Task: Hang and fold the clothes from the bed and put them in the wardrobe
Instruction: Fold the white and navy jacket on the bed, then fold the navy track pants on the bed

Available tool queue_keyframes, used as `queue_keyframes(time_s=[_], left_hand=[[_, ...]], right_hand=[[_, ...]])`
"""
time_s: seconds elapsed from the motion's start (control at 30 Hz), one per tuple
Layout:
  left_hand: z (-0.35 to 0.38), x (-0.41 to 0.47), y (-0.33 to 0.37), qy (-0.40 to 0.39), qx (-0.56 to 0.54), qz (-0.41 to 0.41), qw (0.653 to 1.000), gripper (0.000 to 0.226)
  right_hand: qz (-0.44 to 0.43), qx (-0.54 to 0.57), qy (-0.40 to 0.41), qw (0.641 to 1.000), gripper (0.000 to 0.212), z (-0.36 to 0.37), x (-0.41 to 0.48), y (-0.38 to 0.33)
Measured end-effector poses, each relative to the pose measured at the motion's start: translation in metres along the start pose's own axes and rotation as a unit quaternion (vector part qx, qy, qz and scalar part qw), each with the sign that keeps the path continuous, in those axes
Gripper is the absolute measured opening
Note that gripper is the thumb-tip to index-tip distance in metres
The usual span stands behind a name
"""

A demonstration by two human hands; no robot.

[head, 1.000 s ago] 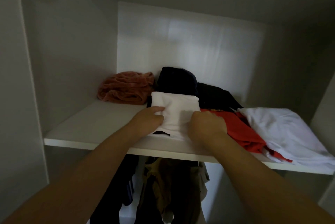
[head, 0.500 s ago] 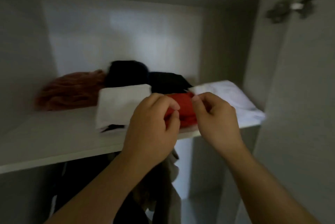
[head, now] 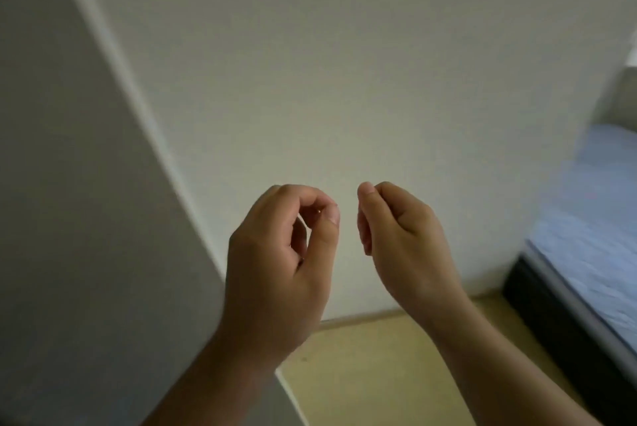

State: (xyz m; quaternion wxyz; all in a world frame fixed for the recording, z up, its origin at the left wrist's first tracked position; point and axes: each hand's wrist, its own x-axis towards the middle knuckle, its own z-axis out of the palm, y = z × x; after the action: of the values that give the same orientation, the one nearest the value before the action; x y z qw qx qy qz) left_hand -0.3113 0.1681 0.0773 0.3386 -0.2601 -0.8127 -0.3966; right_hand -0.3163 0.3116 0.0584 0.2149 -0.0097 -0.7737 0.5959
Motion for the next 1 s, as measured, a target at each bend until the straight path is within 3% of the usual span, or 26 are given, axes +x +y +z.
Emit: queue_keyframes(time_s=[0.3, 0.6, 1.0], left_hand=[[0.284, 0.049, 0.111, -0.176, -0.166, 0.021, 0.97, 0.005], [0.498, 0.065, 0.2, -0.331, -0.272, -0.012, 0.903, 0.007], [0.786, 0.073, 0.297, -0.482, -0.327, -0.007, 0.813, 0.011]], right_hand=[[0.065, -0.08, 0.243, 0.964, 0.048, -0.276, 0.059, 0.114], [0.139, -0.152, 0.34, 0.918, 0.049, -0.465, 0.067, 0.188], [0.247, -0.251, 0.426, 0.833, 0.047, -0.681, 0.104, 0.297]])
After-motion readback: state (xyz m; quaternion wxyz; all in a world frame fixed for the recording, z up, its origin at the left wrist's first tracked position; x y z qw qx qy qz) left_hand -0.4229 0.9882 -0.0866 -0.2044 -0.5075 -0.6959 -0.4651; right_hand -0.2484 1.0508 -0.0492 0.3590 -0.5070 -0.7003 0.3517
